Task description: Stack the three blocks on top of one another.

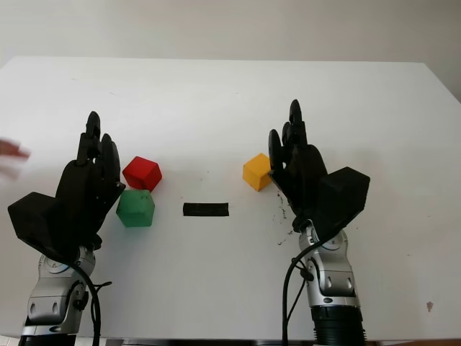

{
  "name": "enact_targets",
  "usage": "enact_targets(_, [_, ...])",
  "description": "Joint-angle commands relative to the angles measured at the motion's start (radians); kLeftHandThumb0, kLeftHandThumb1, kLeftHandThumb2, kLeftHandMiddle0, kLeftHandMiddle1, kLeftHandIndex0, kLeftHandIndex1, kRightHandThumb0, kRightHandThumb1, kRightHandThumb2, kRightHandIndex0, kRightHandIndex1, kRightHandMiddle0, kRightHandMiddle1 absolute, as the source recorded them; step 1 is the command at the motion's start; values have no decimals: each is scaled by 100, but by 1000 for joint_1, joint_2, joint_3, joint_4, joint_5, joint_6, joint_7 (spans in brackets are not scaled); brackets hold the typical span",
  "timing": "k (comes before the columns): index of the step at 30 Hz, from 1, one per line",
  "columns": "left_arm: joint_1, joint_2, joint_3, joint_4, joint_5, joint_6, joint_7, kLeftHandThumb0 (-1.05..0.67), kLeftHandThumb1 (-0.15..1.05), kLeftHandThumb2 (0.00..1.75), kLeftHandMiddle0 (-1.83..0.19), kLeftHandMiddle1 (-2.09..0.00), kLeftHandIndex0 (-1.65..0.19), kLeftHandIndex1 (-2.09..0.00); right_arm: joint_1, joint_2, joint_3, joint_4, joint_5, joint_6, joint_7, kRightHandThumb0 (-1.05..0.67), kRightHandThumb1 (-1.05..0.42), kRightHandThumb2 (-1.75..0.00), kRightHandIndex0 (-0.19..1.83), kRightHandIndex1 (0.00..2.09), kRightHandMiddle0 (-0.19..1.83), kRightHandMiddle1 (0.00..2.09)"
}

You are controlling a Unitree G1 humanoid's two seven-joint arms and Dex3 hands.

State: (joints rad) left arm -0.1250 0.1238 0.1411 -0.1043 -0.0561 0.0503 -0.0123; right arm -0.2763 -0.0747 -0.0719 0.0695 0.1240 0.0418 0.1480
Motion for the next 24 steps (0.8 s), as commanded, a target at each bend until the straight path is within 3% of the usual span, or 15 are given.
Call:
enact_targets(1, [0, 7, 5, -15, -1, -12, -4, -60, 105, 72, 14, -5, 15, -5, 1, -1, 3, -14, 0, -11, 0, -70, -105, -60, -19, 0, -19, 0])
enact_targets(15, [-10, 50, 18, -38, 30, -5, -1, -63, 105, 68, 11, -7, 12, -7, -21, -1, 5, 18, 7, -26, 28, -71, -105, -61, -19, 0, -19, 0])
enact_targets(20, [-82, 185, 67, -101, 101, 4, -14, -57, 105, 45, -9, -15, -3, -15, -18, -3, 8, -3, 6, -28, 31, -71, -105, -62, -19, 0, -19, 0])
enact_targets(24, [-189, 353, 103, -85, 116, 26, -118, -49, 103, 14, -33, -26, -31, -35, -20, -5, 2, -12, 15, -38, 43, -71, -105, -62, -19, 0, -19, 0])
